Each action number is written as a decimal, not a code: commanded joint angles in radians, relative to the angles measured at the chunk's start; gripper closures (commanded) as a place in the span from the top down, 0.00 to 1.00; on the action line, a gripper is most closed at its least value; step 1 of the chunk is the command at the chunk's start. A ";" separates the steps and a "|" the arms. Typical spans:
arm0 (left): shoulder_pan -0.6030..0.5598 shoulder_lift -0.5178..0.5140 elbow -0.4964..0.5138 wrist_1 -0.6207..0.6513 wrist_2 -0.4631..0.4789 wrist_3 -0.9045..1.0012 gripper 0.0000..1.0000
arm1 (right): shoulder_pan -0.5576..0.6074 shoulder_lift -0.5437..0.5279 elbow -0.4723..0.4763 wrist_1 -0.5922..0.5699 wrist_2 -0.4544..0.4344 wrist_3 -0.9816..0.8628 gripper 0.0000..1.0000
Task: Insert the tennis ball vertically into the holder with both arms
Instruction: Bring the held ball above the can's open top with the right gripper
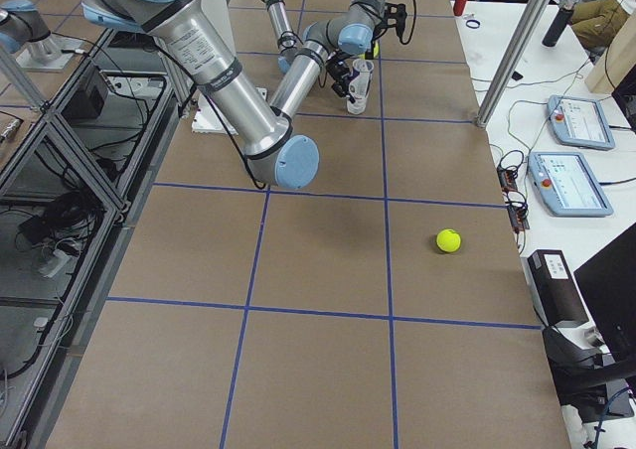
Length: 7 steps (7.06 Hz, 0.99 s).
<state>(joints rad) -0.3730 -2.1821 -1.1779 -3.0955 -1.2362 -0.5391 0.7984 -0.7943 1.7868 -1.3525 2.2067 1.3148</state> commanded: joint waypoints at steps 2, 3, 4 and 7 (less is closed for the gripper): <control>0.000 -0.007 -0.002 0.001 0.000 -0.001 0.73 | -0.065 0.035 -0.069 0.046 -0.091 0.011 0.00; -0.001 -0.007 -0.002 0.001 0.000 -0.001 0.73 | -0.065 0.038 -0.075 0.046 -0.093 0.011 0.00; -0.001 -0.007 -0.002 0.001 0.000 0.001 0.73 | -0.068 0.053 -0.099 0.046 -0.108 0.011 0.00; -0.001 -0.007 -0.002 0.001 0.000 0.001 0.73 | -0.091 0.075 -0.138 0.047 -0.145 0.009 0.00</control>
<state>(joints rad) -0.3742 -2.1889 -1.1796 -3.0940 -1.2364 -0.5385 0.7185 -0.7228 1.6606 -1.3057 2.0813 1.3251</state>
